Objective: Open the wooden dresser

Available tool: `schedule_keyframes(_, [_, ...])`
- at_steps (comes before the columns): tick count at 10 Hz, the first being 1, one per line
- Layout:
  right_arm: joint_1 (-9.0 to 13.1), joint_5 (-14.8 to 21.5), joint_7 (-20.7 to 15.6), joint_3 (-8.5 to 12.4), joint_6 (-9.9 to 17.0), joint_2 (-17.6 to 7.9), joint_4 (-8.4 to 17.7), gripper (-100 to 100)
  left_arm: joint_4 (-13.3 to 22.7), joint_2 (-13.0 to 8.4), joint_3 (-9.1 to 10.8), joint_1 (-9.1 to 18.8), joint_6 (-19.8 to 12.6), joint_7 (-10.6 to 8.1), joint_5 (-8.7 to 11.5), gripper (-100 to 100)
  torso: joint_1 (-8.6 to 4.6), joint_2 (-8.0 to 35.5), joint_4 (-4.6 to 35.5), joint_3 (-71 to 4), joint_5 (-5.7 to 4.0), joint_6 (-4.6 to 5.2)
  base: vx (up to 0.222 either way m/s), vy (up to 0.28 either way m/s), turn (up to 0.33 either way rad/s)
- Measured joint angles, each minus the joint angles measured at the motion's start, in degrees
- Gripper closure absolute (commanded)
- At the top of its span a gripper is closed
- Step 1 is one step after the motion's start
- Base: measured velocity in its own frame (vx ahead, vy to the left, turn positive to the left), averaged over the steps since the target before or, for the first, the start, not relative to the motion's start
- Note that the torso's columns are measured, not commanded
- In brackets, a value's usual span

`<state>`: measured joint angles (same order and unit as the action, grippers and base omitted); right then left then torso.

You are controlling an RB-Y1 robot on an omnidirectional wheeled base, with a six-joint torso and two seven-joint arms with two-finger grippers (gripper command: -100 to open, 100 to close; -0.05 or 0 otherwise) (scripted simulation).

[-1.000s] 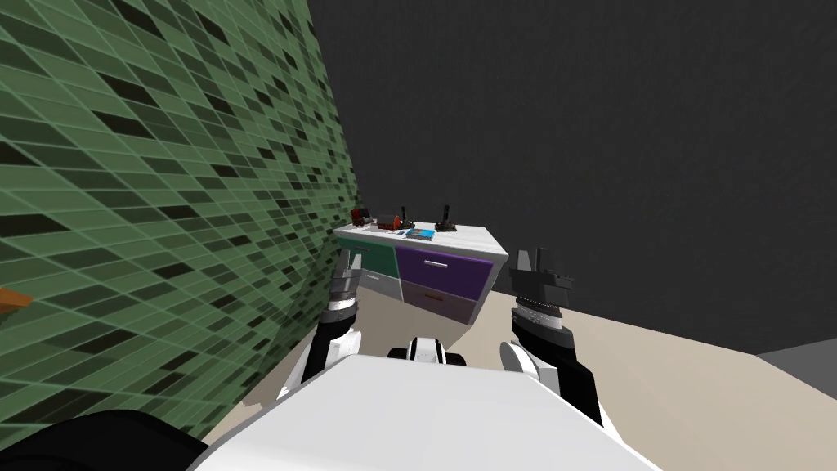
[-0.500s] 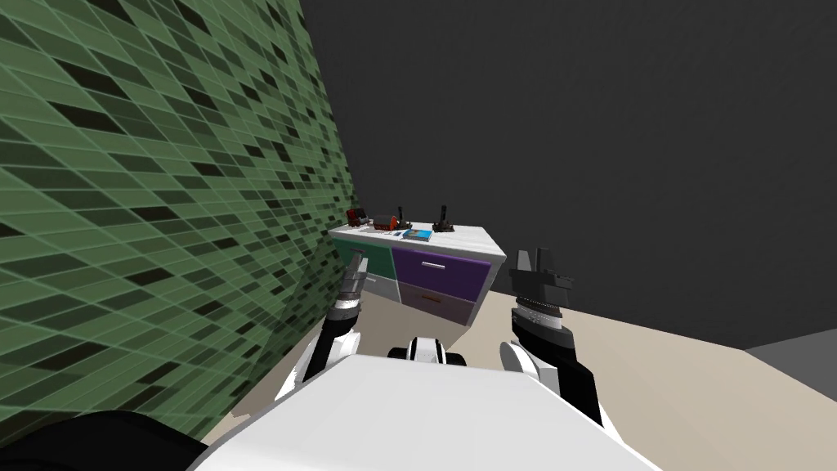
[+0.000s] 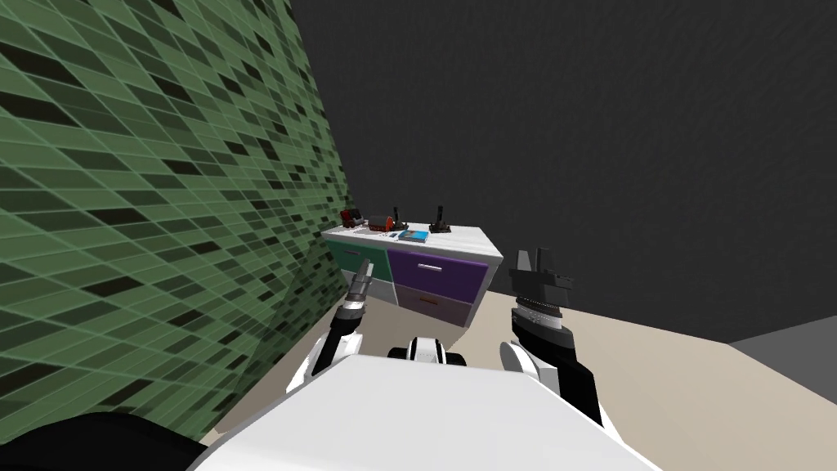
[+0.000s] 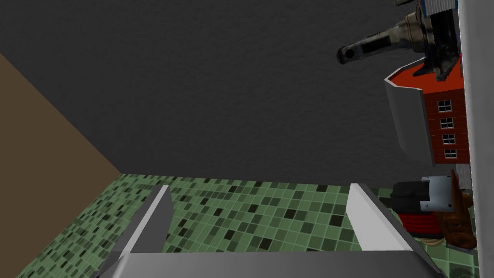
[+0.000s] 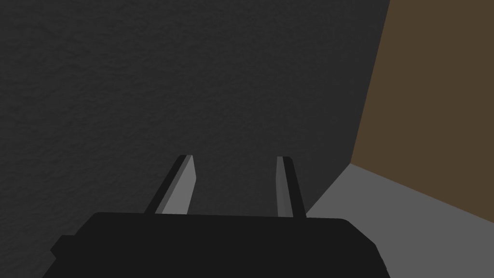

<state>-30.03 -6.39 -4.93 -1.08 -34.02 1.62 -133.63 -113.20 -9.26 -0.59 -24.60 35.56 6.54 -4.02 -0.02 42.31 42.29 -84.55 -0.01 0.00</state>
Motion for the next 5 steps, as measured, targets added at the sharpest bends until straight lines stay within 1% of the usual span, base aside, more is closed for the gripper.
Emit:
schedule_keyframes(3, [0.00,0.00,0.00,0.00,0.00,0.00,0.00,0,4.65,-0.41,-0.64,1.31,0.19,0.64,-0.73,-100,0.03,-0.05,-0.01,-0.03,0.01,0.00,0.053,-0.031,-0.039])
schedule_keyframes(5, [0.00,0.00,0.00,0.00,0.00,0.00,0.00,0,6.71,-0.66,-1.01,1.77,-0.33,0.86,-1.15,-100,0.04,-0.03,-0.01,-0.02,0.01,-0.01,0.051,-0.026,-0.038])
